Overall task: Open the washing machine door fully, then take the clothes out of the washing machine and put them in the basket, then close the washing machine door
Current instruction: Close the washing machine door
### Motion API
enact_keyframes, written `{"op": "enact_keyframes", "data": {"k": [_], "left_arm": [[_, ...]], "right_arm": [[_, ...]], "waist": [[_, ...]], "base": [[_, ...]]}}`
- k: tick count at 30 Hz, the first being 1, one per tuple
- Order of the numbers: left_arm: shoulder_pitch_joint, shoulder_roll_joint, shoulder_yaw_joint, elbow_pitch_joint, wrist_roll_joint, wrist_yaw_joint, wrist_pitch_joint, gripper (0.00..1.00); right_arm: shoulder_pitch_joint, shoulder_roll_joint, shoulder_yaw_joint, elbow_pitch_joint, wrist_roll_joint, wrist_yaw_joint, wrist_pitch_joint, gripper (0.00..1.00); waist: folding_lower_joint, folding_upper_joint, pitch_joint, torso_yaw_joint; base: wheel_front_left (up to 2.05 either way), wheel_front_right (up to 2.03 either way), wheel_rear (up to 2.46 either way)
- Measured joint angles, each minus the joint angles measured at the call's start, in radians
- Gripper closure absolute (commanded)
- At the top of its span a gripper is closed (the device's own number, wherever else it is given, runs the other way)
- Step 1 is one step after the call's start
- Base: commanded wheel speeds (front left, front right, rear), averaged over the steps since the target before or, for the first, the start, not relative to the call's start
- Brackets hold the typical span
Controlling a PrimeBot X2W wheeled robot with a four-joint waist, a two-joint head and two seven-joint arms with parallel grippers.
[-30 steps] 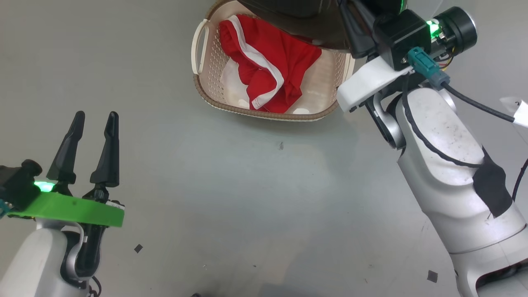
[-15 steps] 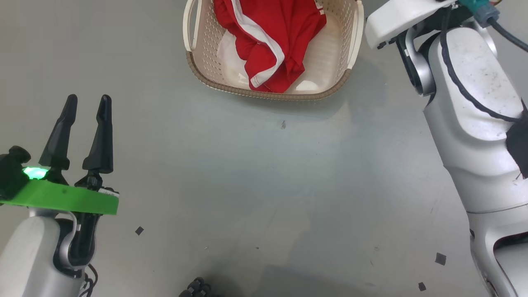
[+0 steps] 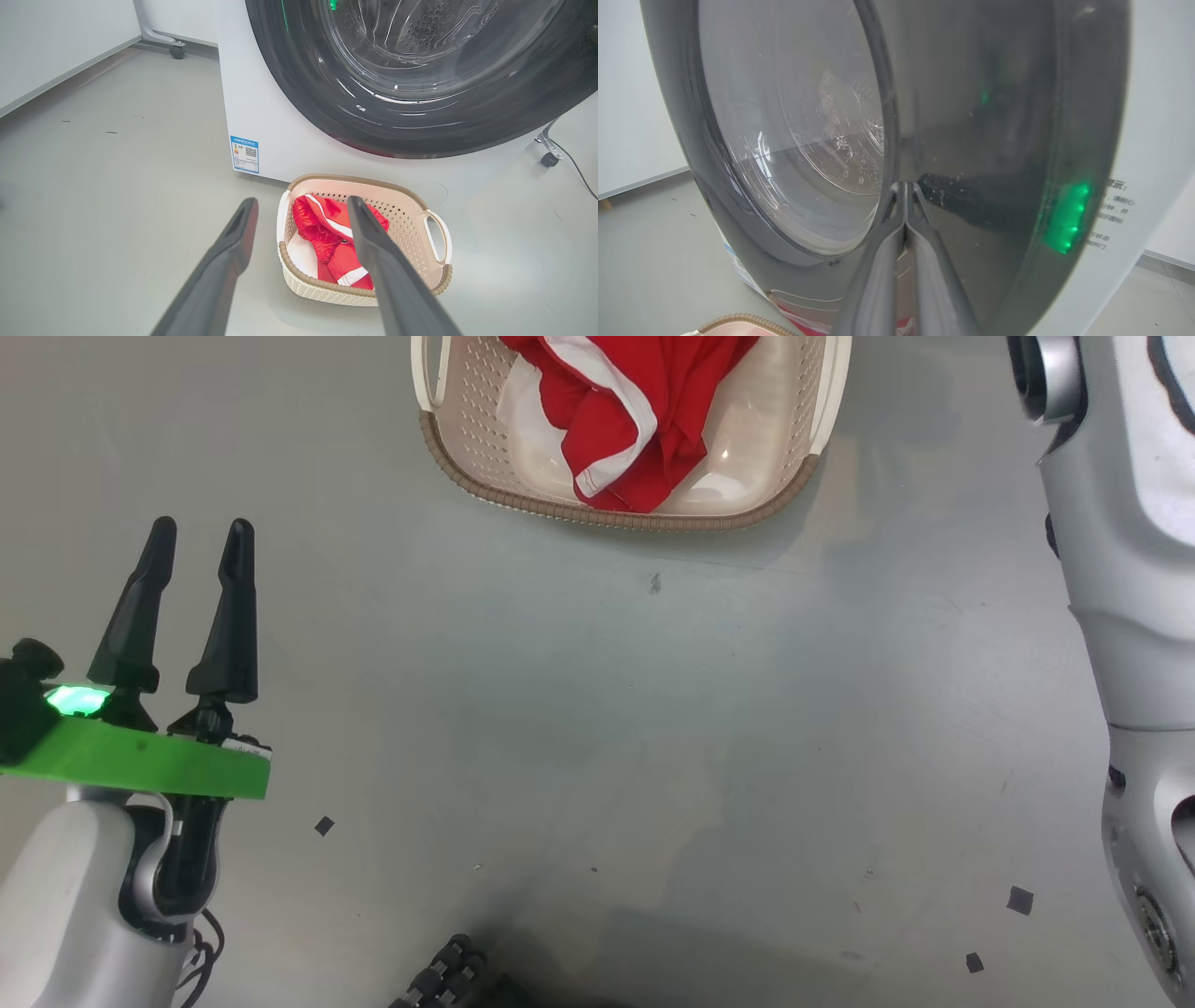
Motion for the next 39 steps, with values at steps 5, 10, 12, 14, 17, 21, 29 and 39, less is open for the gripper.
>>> {"op": "enact_keyframes", "data": {"k": [5, 10, 12, 14, 17, 21, 29, 39], "left_arm": [[-0.012, 0.0, 0.0, 0.0, -0.004, 0.0, 0.0, 0.0], [-0.026, -0.001, -0.003, 0.001, -0.006, 0.0, 0.0, 0.0], [-0.027, -0.001, -0.005, 0.002, -0.006, 0.0, 0.0, 0.0], [-0.029, -0.001, -0.007, 0.003, -0.006, 0.0, 0.0, 0.0], [-0.03, -0.003, -0.008, 0.007, -0.006, 0.0, 0.0, 0.0], [-0.036, -0.009, -0.014, 0.021, -0.006, 0.0, 0.0, 0.0], [-0.041, -0.016, -0.01, 0.049, -0.005, 0.0, 0.0, 0.0], [-0.037, -0.018, -0.003, 0.087, 0.013, 0.0, 0.0, 0.0]], "right_arm": [[-0.056, -0.009, -0.029, 0.018, -0.027, -0.009, 0.0, 1.0], [-0.095, -0.012, -0.081, 0.029, -0.034, -0.015, -0.008, 1.0], [-0.097, -0.012, -0.086, 0.031, -0.035, -0.015, -0.011, 1.0], [-0.101, -0.01, -0.091, 0.037, -0.043, -0.015, -0.016, 1.0], [-0.107, -0.007, -0.093, 0.05, -0.048, -0.015, -0.022, 1.0], [-0.108, -0.005, -0.097, 0.078, -0.053, -0.015, -0.049, 1.0], [-0.032, -0.006, -0.113, 0.143, -0.05, -0.025, -0.096, 1.0], [0.153, 0.007, -0.081, 0.188, -0.039, -0.018, -0.125, 1.0]], "waist": [[0.0, 0.0, 0.02, 0.005], [0.0, 0.0, 0.031, 0.009], [0.0, 0.0, 0.032, 0.01], [0.0, 0.0, 0.034, 0.011], [0.0, 0.0, 0.035, 0.013], [0.0, 0.0, 0.029, 0.014], [-0.0001, 0.0, -0.016, 0.01], [-0.0001, 0.0, -0.125, -0.01]], "base": [[0.0, 0.0, 0.0], [0.0, 0.0, 0.0], [0.0, 0.0, 0.0], [0.0, 0.0, 0.0], [0.0, 0.0, 0.0], [0.0, 0.0, 0.0], [0.0, 0.0, 0.0], [0.0, 0.0, 0.0]]}}
